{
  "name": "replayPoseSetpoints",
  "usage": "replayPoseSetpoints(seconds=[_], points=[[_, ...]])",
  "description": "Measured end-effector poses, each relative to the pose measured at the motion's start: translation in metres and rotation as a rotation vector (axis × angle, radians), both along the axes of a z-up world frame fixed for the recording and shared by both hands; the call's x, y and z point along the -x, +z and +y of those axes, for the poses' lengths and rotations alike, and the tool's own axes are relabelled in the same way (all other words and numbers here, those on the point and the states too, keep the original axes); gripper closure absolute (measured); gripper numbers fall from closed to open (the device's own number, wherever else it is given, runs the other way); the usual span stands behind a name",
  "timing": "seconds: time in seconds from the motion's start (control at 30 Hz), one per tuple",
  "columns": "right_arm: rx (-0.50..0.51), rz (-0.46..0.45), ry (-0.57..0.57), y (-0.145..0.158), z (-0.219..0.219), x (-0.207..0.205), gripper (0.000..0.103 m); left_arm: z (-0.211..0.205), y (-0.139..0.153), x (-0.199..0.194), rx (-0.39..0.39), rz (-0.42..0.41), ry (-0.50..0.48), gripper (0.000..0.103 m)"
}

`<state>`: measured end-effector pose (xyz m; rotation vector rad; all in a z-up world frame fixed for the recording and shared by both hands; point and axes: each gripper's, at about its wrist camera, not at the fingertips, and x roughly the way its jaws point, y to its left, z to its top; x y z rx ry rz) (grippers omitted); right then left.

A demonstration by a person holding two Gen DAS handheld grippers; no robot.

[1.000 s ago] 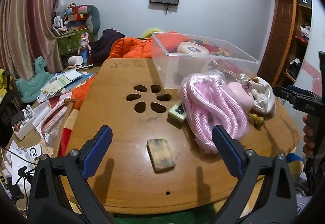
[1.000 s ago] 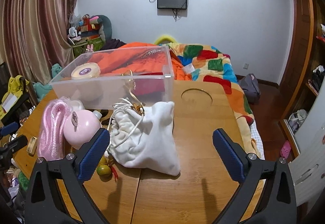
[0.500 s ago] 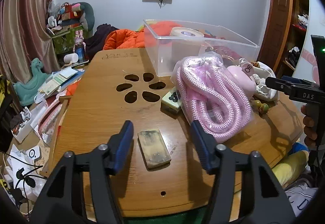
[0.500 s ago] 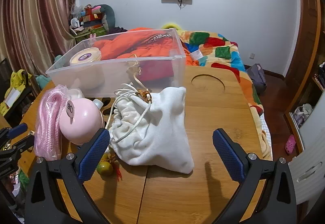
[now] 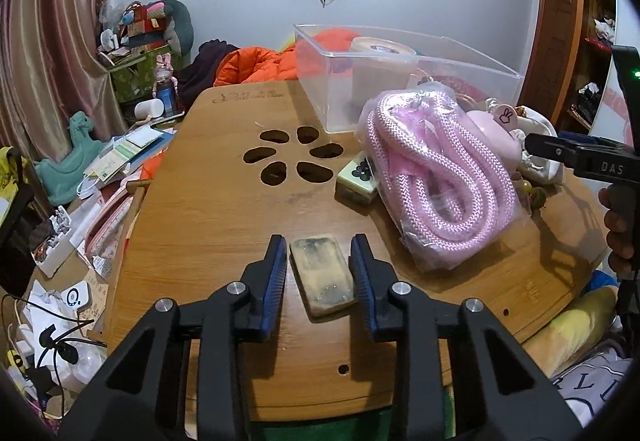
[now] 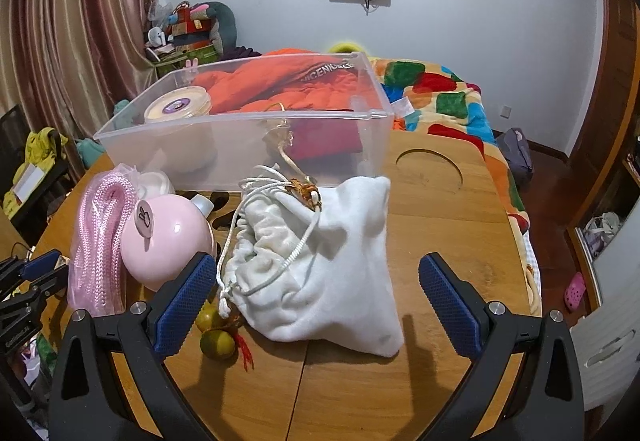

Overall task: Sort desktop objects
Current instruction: 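Grasp the white drawstring bag with the right tool while the left grasps the tan bar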

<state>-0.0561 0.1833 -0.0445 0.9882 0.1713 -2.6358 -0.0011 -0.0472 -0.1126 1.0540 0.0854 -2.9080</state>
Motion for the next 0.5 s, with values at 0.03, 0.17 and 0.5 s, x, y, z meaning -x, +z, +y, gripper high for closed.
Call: replayPoseSetpoints(seconds=[0.03, 0.17, 0.5], points=[[-0.003, -0.006, 0.002, -0.001, -0.001, 0.001, 0.002, 0.0, 0.0, 0.0, 0.001, 0.002, 0.001, 0.071], [-0.044, -0.038, -0.005, -0.009, -0.007, 0.011, 0.002, 0.003, -0.001, -0.003, 0.01, 0.007, 0.003, 0.078], [0.011, -0.123, 0.032, -0.024, -0.007, 0.026, 0.027, 0.004, -0.002, -0.008, 0.022, 0.017, 0.013, 0.08]])
